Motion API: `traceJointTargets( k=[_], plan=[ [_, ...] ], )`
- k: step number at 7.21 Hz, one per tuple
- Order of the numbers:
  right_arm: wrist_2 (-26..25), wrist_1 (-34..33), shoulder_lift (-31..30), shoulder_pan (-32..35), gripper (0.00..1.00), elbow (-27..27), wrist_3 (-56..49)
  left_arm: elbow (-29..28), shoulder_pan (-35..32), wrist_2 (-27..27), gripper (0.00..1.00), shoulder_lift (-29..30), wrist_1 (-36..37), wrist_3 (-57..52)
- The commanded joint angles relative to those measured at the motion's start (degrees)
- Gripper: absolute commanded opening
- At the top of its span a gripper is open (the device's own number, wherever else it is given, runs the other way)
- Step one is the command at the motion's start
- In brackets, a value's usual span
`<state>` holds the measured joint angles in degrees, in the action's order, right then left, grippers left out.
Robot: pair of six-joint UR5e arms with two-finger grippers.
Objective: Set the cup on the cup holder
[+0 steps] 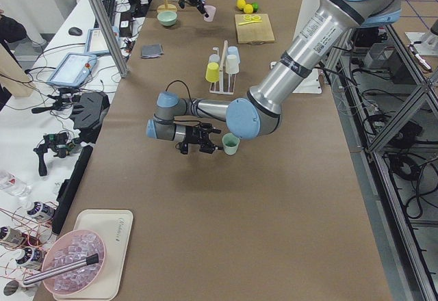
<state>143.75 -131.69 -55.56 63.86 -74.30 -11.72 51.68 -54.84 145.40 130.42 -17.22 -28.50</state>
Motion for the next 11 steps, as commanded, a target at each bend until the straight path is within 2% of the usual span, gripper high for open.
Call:
traceJointTargets(
  k=[1,3,5,6,7,8,11],
  plan=[
    [6.2,1.0,0.0,3.1,0.38,-1.2,-5.0,-0.1,0.1,-1.0,0.97,-0.5,-0.2,-0.1],
    [13.1,8.4,-0.9,5.9,0.39,-1.5,-7.9,-0.4,0.1,-1.0,0.97,-0.5,-0.1,-0.1],
    [20.4,10.6,-3.0,6.6,0.36,-5.4,-13.8,-0.3,0.2,-0.3,0.97,-0.5,-0.1,0.0],
    [23.6,10.7,-3.1,6.4,0.3,-5.4,-17.9,-0.3,0.2,-0.2,0.97,-0.5,-0.1,0.0],
    [26.5,10.8,-3.1,6.3,0.3,-5.5,-20.3,-0.3,0.2,-0.2,0.97,-0.5,0.1,0.0],
    [28.9,13.2,-3.0,6.4,0.29,-5.4,-22.1,-0.2,0.2,-0.1,0.97,-0.5,0.2,0.0],
    [41.4,21.0,-3.2,6.1,0.28,-4.8,-23.1,-0.1,0.2,-0.2,0.97,-0.7,0.3,0.0]
  ],
)
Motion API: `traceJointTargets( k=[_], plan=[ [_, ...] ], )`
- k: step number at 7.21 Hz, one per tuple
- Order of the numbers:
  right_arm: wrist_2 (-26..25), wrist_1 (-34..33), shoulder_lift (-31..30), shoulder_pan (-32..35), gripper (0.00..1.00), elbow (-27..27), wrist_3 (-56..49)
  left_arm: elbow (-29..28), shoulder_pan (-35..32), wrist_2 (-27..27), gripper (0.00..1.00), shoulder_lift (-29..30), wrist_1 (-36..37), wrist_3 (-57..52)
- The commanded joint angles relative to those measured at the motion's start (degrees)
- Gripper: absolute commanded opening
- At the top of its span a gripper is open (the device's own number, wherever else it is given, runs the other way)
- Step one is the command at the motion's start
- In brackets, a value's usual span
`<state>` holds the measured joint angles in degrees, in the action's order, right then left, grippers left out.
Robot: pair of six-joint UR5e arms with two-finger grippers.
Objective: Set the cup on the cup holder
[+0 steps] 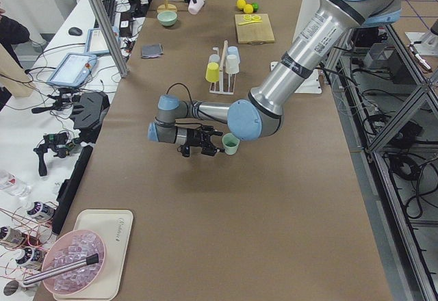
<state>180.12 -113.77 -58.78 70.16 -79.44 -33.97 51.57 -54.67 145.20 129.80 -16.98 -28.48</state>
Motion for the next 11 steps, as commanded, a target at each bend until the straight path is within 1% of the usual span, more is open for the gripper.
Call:
traceJointTargets(
  k=[1,3,4,5,6,9,10,11],
  plan=[
    [8.4,3.5,0.2,-0.9,0.28,0.5,-3.8,0.4,0.0,0.0,0.97,-0.6,0.2,0.0],
    [16.3,3.3,-0.1,-1.9,0.28,1.7,-18.0,0.5,0.0,0.1,0.97,-0.5,0.6,0.0],
    [19.6,3.3,-0.2,-2.0,0.28,2.1,-23.4,0.5,0.1,0.3,0.97,-0.4,0.9,0.1],
    [22.8,3.4,-0.2,-2.5,0.28,2.2,-27.7,0.5,0.7,1.8,0.97,-0.5,1.0,0.1],
    [26.1,3.4,-0.2,-3.7,0.28,2.4,-33.6,0.6,1.1,2.3,0.97,-0.6,1.0,0.1],
    [33.4,3.5,-0.2,-6.4,0.26,3.9,-51.1,0.6,1.6,2.5,0.97,-0.7,1.2,0.1],
    [36.8,3.5,-0.2,-7.7,0.25,4.3,-56.6,0.7,1.7,2.5,0.96,-0.8,1.5,0.0],
    [40.0,5.0,-0.5,-9.1,0.25,4.8,-60.7,0.7,1.8,2.4,0.83,-0.9,1.7,0.0]
  ],
)
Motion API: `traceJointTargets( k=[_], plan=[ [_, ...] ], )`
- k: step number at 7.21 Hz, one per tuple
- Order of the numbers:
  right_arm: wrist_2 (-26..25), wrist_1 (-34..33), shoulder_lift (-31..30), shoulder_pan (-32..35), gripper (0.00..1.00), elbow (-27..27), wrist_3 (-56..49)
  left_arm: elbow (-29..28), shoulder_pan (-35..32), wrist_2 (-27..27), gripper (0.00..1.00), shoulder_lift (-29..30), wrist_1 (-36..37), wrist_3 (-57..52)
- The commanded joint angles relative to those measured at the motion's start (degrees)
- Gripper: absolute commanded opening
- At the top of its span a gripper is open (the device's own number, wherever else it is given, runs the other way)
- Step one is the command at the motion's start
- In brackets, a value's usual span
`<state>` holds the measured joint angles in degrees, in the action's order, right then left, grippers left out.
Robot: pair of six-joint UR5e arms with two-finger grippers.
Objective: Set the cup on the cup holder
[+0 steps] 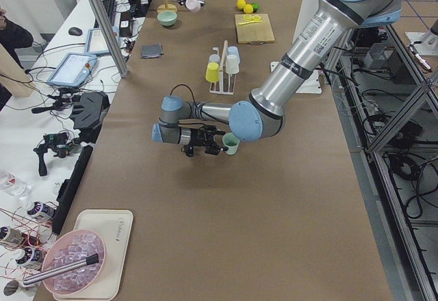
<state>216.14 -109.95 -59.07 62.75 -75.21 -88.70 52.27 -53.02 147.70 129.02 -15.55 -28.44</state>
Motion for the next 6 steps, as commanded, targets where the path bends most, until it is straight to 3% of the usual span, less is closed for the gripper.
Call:
traceJointTargets(
  k=[1,2,3,4,5,6],
  plan=[
    [7.3,3.1,-0.3,-3.9,0.25,1.6,-10.0,0.0,0.1,-0.4,0.82,-0.4,0.2,0.0],
    [9.8,3.3,-0.3,-6.0,0.25,2.9,-17.4,0.1,0.5,-0.5,0.81,-1.2,0.2,0.0],
    [10.9,3.3,-0.3,-7.6,0.25,4.0,-23.1,0.2,0.8,-0.5,0.6,-1.2,0.3,0.0],
    [11.5,3.3,-0.3,-8.7,0.25,4.8,-27.5,0.5,1.1,-0.7,0.22,-1.2,0.9,0.1],
    [13.9,3.3,-0.3,-10.7,0.25,5.2,-31.4,0.6,1.2,-0.7,0.0,-1.1,2.0,0.0],
    [16.6,3.3,-0.1,-12.6,0.24,5.4,-34.7,1.3,1.1,-0.7,0.0,-1.1,2.3,0.4]
  ],
)
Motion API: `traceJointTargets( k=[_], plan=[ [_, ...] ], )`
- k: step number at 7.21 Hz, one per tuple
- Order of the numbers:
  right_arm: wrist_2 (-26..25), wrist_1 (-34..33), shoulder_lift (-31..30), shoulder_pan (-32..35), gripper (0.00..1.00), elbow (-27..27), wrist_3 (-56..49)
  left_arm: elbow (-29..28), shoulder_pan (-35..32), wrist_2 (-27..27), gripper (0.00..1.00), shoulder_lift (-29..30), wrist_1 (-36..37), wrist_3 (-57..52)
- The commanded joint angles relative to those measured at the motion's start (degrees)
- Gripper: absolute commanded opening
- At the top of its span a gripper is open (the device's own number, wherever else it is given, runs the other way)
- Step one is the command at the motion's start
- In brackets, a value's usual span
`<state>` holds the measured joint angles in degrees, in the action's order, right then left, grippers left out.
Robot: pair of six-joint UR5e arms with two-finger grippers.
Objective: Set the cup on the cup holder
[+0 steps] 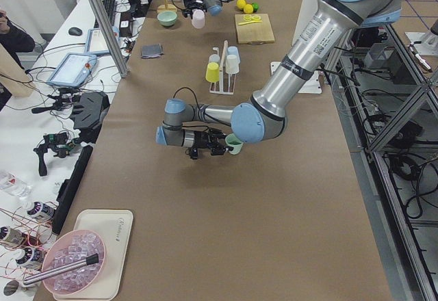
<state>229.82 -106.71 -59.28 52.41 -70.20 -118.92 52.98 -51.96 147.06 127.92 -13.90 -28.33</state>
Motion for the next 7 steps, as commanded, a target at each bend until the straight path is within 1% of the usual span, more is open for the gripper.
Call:
traceJointTargets(
  k=[1,2,3,4,5,6,7],
  plan=[
    [4.2,0.0,0.2,-3.0,0.24,0.4,-6.1,0.5,-0.4,-0.1,0.0,0.1,0.8,0.3],
    [6.2,0.0,0.7,-4.0,0.24,0.4,-8.2,0.5,-1.1,0.0,0.0,0.2,0.4,0.2],
    [7.0,0.0,0.8,-4.7,0.24,0.4,-10.5,0.8,-2.3,0.6,0.0,0.2,-0.7,-0.2],
    [7.5,0.0,1.0,-5.6,0.24,0.4,-11.8,2.5,-3.7,0.8,0.0,0.1,-4.3,0.3],
    [7.8,-0.1,2.6,-6.6,0.24,1.5,-13.6,4.9,-5.0,3.1,0.0,0.0,-6.7,0.4],
    [7.8,-0.1,4.7,-7.7,0.24,4.1,-16.1,5.0,-6.8,8.2,0.0,-0.2,-9.5,0.6],
    [7.8,-0.1,5.7,-8.6,0.24,4.8,-16.9,5.2,-9.5,10.9,0.0,-0.4,-16.2,5.3]
  ],
)
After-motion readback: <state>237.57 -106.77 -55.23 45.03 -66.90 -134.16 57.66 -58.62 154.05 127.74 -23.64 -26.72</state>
